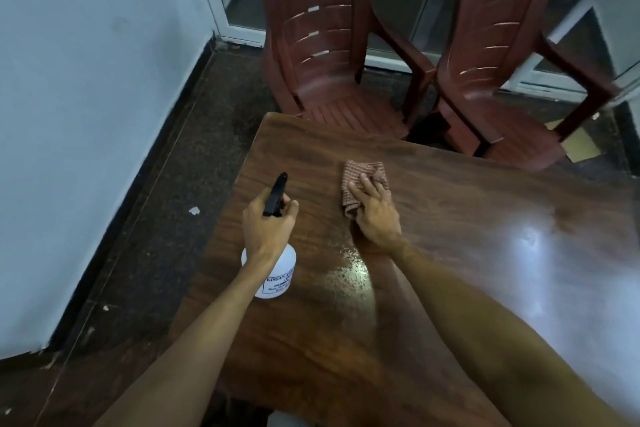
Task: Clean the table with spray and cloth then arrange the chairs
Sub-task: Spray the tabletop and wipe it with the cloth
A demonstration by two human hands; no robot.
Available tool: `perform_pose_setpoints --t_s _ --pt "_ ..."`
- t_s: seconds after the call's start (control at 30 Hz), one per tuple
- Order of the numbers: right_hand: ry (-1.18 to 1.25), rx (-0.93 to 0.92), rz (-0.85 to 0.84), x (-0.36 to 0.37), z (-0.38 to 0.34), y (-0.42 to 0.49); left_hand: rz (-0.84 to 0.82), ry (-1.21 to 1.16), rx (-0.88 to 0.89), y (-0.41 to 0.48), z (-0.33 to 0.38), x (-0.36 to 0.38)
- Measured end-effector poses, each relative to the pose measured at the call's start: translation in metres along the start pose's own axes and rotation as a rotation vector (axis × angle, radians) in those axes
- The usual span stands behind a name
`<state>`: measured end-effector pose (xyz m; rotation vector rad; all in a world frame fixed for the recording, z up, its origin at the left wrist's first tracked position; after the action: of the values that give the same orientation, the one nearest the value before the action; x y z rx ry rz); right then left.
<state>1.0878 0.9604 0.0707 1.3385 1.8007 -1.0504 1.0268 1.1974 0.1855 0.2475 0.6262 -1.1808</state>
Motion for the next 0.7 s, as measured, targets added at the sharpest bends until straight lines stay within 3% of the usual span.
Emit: perform_pose_setpoints --t_s 0.07,0.2,0.27,0.37,0.4,0.47,0.53,0.6,0.7 --pt "-0.018 0.042 -0.004 -0.006 0.000 -0.015 0.013 0.014 0.011 -0.016 0.008 0.006" --pt "-0.051 -0.313 -0.195 0.019 -0.026 -0.065 0.030 0.058 -0.005 -0.052 0.020 0.030" --pt "-0.012 -0.260 -0.149 -0.001 0.019 -0.075 0.058 0.061 -0.020 -0.075 0.028 0.043" --pt "0.037 -0.026 -0.045 -0.033 0.090 -0.088 0.117 0.066 -0.037 -0.108 0.036 0.054" --pt "0.041 -0.054 -0.064 -0.037 0.094 -0.100 0.137 0.075 -0.046 -0.124 0.038 0.060" --pt "-0.023 -0.253 -0.084 -0.021 0.073 -0.131 0.148 0.070 -0.075 -0.154 0.039 0.070" --pt "-0.060 -0.564 -0.142 0.012 0.041 -0.177 0.160 0.063 -0.117 -0.184 0.040 0.077" --pt "-0.064 -0.677 -0.330 0.021 0.036 -0.213 0.177 0.086 -0.135 -0.207 0.043 0.081" --pt "-0.049 -0.506 -0.210 -0.013 0.098 -0.204 0.177 0.076 -0.161 -0.231 0.048 0.088"
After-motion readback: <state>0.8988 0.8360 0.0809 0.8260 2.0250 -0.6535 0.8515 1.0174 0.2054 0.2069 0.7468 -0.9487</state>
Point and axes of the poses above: each hand's wrist, its own y-axis towards the middle knuckle, its own x-axis out of the palm, z = x × y, the point moved 7 cm from there along y, towards the middle knuckle, and after that the axes turned 7 degrees about y, right-handed, at the moved point
